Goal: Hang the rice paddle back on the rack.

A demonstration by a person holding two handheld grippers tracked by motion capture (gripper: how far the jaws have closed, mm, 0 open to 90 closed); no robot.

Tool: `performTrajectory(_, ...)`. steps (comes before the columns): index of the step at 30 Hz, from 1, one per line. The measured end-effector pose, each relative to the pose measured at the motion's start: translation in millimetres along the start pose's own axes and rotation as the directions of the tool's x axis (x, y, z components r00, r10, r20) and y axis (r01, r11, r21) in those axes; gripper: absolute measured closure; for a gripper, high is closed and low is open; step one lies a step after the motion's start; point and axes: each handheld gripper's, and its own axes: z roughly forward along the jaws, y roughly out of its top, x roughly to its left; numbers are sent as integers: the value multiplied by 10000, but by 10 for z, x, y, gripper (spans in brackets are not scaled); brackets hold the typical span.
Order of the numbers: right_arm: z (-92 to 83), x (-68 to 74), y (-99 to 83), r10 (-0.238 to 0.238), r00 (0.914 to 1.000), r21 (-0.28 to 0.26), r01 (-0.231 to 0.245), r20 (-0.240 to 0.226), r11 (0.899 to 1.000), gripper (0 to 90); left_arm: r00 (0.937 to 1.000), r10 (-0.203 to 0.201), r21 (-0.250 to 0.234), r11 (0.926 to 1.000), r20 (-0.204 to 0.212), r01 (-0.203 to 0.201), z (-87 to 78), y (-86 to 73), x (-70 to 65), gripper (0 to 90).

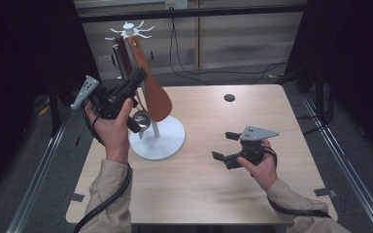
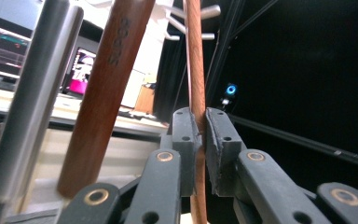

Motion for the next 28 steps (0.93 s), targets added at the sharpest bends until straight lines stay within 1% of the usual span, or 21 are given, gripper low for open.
performTrajectory(1, 5, 1, -3, -15, 10000, 31, 15, -39, 10000, 79, 10000, -39, -54, 10000, 16, 39, -11, -10, 12, 830)
performTrajectory(2, 8, 3, -6, -16, 10000, 48, 16, -38, 10000, 79, 9999, -114, -151, 9998, -61, 113, -13, -19, 6, 824)
performTrajectory(3, 9, 4, -7, -19, 10000, 68, 20, -28, 10000, 79, 9999, 18, -129, 9999, -149, -20, -31, -30, 14, 816)
performTrajectory(4, 12, 4, -8, -22, 10000, 62, 22, -52, 10000, 79, 9996, 82, -213, 9997, -266, -88, -44, -45, 12, 789)
performTrajectory(5, 12, 5, -7, -35, 10000, 64, 36, -60, 10000, 79, 9996, 82, -213, 9997, -266, -88, -44, -45, 12, 735)
performTrajectory(6, 12, 5, -7, -35, 10000, 64, 36, -60, 10000, 79, 9985, 274, -248, 9993, -481, -287, -68, -65, 13, 735)
performTrajectory(7, 12, 10, -4, -101, 9999, 83, 101, -78, 9999, 79, 9963, 454, -278, 9985, -724, -475, -122, -100, 17, 661)
performTrajectory(8, 12, 13, -4, -76, 9999, 81, 76, -102, 9999, 79, 9950, 584, -220, 9979, -807, -604, -148, -111, 18, 653)
performTrajectory(9, 14, 14, -5, -84, 9999, 72, 85, -139, 9999, 79, 9934, 687, -207, 9973, -920, -709, -176, -127, 11, 618)
performTrajectory(11, 13, 15, -7, -118, 9998, 128, 120, -150, 9998, 79, 9858, 1143, -176, 9929, -1231, -1173, -225, -154, -4, 506)
performTrajectory(12, 16, 18, -8, -129, 9998, 110, 131, -154, 9999, 79, 9840, 1231, -163, 9919, -1286, -1262, -247, -164, -8, 466)
performTrajectory(13, 18, 21, -7, -162, 9998, 121, 163, -136, 9998, 79, 9832, 1314, -141, 9909, -1265, -1342, -275, -175, -14, 447)
performTrajectory(14, 19, 23, -5, -170, 9997, 109, 172, -170, 9998, 79, 9837, 1324, -118, 9908, -1220, -1348, -290, -185, -25, 413)
performTrajectory(15, 18, 29, -2, -177, 9997, 127, 179, -143, 9998, 79, 9831, 1320, -125, 9908, -1272, -1346, -294, -193, -37, 382)
performTrajectory(16, 18, 31, 0, -195, 9997, 120, 197, -169, 9997, 80, 9802, 1480, -10, 9888, -1313, -1495, -307, -205, -46, 349)
performTrajectory(17, 21, 33, 1, -207, 9995, 92, 210, -218, 9997, 79, 9802, 1480, -10, 9888, -1313, -1495, -307, -205, -46, 315)
performTrajectory(19, 19, 38, 0, -241, 9995, 137, 244, -179, 9996, 79, 9775, 1578, 72, 9874, -1399, -1583, -335, -234, -63, 284)
performTrajectory(20, 19, 40, -1, -243, 9995, 143, 246, -200, 9996, 79, 9771, 1579, 89, 9874, -1425, -1582, -340, -240, -71, 272)
performTrajectory(24, 13, 38, -2, -261, 9995, 141, 264, -201, 9996, 79, 9768, 1662, 186, 9861, -1352, -1652, -370, -265, -87, 254)
performTrajectory(28, 3, 30, -1, -281, 9995, 118, 282, -119, 9995, 79, 9762, 1676, 251, 9859, -1378, -1657, -380, -285, -96, 241)
